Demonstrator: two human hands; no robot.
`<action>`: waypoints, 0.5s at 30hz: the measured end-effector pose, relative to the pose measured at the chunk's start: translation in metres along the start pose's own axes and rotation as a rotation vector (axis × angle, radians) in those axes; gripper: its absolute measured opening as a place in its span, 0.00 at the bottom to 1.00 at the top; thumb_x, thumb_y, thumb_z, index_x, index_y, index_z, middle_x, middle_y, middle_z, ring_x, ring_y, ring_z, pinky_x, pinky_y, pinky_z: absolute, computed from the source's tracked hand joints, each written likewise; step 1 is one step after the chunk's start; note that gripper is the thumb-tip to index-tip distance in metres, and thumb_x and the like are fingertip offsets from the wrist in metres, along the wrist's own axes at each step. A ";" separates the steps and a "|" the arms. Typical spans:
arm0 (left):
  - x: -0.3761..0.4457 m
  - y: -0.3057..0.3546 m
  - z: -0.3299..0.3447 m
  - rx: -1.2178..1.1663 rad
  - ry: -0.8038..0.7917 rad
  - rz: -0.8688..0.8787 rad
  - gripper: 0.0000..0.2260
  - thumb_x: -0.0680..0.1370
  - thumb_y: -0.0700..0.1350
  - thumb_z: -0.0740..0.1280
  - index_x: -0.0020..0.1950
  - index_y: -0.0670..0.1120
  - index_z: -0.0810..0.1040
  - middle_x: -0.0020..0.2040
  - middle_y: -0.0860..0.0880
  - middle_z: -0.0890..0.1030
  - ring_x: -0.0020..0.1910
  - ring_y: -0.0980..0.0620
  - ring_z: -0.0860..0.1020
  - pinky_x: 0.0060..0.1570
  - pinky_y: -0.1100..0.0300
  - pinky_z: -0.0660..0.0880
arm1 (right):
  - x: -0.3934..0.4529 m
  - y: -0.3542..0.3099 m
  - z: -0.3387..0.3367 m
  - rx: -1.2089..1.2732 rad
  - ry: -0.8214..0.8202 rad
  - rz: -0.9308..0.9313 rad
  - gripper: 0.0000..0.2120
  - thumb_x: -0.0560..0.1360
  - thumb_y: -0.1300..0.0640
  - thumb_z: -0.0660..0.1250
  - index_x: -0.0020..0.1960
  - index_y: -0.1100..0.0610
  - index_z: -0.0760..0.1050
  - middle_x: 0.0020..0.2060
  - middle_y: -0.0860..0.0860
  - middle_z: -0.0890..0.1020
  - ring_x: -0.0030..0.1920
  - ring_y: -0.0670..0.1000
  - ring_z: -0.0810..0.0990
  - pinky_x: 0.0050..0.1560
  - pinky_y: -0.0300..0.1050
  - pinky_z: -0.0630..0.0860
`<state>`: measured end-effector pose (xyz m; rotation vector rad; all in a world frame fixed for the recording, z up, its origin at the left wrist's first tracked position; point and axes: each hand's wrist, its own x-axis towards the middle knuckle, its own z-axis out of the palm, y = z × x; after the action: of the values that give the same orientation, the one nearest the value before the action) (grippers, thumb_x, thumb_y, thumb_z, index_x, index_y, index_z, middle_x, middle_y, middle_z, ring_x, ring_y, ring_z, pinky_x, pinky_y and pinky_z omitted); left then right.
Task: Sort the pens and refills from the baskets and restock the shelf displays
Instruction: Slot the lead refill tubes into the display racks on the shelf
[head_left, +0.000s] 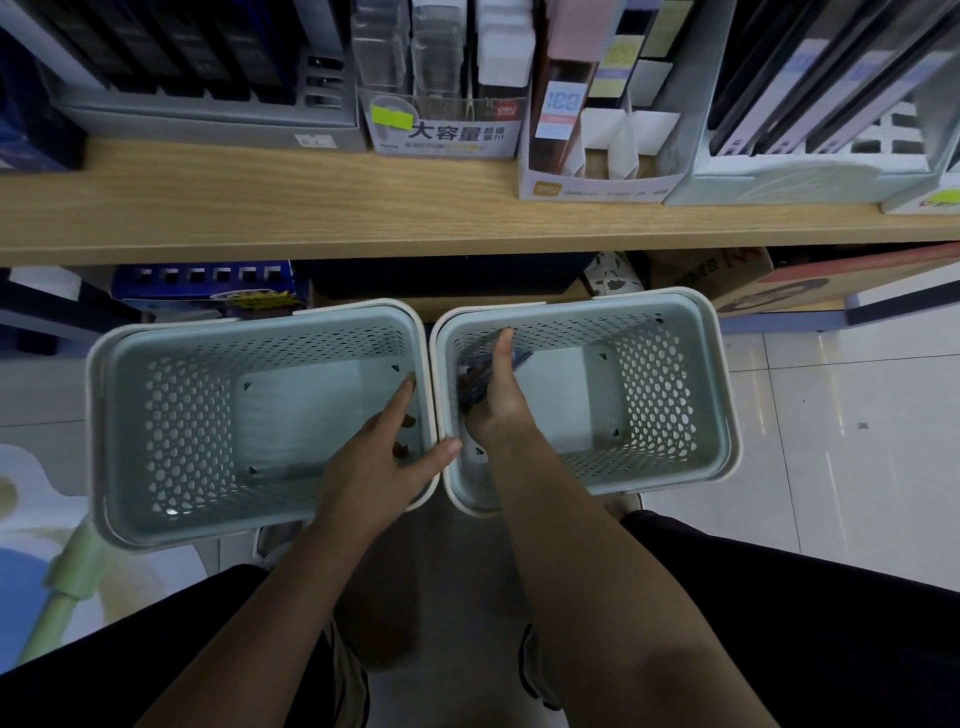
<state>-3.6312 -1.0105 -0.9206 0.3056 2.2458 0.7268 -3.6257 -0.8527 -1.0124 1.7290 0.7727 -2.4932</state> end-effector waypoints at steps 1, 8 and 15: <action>0.000 -0.001 0.000 -0.001 0.002 0.002 0.44 0.67 0.78 0.59 0.79 0.67 0.48 0.72 0.53 0.72 0.60 0.51 0.78 0.59 0.45 0.78 | -0.001 0.000 0.001 -0.003 -0.001 -0.004 0.55 0.49 0.22 0.75 0.69 0.49 0.73 0.62 0.55 0.80 0.62 0.58 0.79 0.67 0.65 0.72; 0.002 -0.003 0.001 -0.035 -0.003 -0.002 0.45 0.65 0.79 0.60 0.79 0.69 0.49 0.70 0.54 0.74 0.55 0.53 0.79 0.56 0.46 0.79 | -0.001 0.001 0.001 0.013 0.023 -0.005 0.60 0.47 0.23 0.77 0.72 0.50 0.69 0.64 0.55 0.79 0.61 0.58 0.79 0.64 0.62 0.75; 0.002 -0.002 0.000 -0.015 -0.002 0.000 0.45 0.65 0.80 0.57 0.79 0.68 0.49 0.70 0.53 0.74 0.56 0.51 0.79 0.57 0.45 0.78 | -0.009 -0.005 0.001 0.032 -0.045 -0.062 0.58 0.47 0.26 0.79 0.71 0.53 0.72 0.61 0.56 0.82 0.60 0.57 0.81 0.62 0.57 0.78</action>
<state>-3.6321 -1.0112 -0.9229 0.2995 2.2375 0.7424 -3.6246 -0.8512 -1.0019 1.6783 0.7993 -2.5887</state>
